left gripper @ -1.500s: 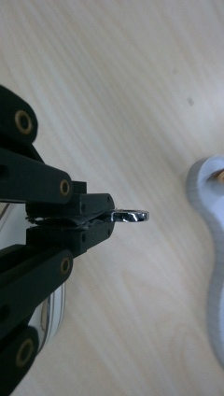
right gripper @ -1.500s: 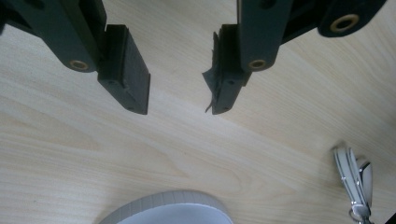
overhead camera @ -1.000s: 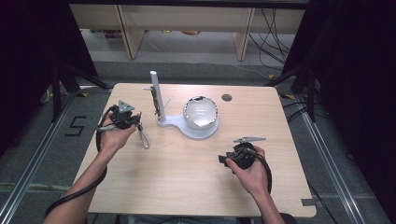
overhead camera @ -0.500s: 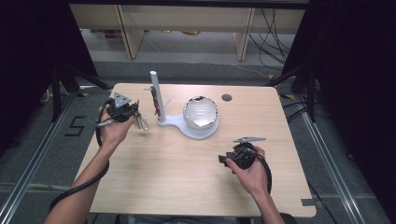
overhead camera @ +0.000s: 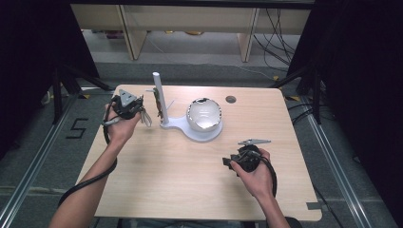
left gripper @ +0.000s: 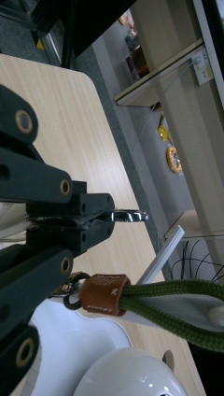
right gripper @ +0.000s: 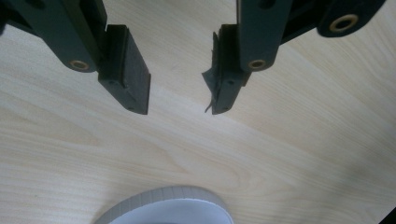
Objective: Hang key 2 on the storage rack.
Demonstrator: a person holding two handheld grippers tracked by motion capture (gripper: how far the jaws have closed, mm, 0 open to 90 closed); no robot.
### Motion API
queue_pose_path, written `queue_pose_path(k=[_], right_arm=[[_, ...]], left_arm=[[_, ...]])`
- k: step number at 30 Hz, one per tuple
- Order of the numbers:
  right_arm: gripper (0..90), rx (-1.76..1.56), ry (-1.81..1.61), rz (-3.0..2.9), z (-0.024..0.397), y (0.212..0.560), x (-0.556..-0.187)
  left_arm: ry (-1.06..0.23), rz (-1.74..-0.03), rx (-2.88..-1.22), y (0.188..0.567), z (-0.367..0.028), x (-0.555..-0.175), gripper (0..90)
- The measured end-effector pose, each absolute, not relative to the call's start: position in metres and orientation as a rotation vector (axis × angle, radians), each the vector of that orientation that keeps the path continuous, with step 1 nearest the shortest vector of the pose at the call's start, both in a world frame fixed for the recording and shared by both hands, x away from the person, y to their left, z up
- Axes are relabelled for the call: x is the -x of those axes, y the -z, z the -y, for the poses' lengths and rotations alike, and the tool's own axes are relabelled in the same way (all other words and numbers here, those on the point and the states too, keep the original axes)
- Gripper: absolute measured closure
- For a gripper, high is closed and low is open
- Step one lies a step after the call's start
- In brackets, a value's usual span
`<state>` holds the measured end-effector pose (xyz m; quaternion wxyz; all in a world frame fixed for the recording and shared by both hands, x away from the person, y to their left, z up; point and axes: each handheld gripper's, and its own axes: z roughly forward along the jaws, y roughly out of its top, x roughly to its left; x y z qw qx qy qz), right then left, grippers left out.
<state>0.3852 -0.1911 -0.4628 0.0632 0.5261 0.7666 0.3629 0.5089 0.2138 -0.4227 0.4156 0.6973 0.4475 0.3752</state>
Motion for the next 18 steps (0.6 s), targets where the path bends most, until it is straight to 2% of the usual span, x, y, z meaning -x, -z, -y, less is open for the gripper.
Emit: queue_pose_path(k=[18], right_arm=[[58.2,-1.562,-1.102,-2.33,0.194,0.463,-0.386]], left_arm=[[-0.993,-1.079,-1.734,0.428,-0.202,-0.538,86.4]])
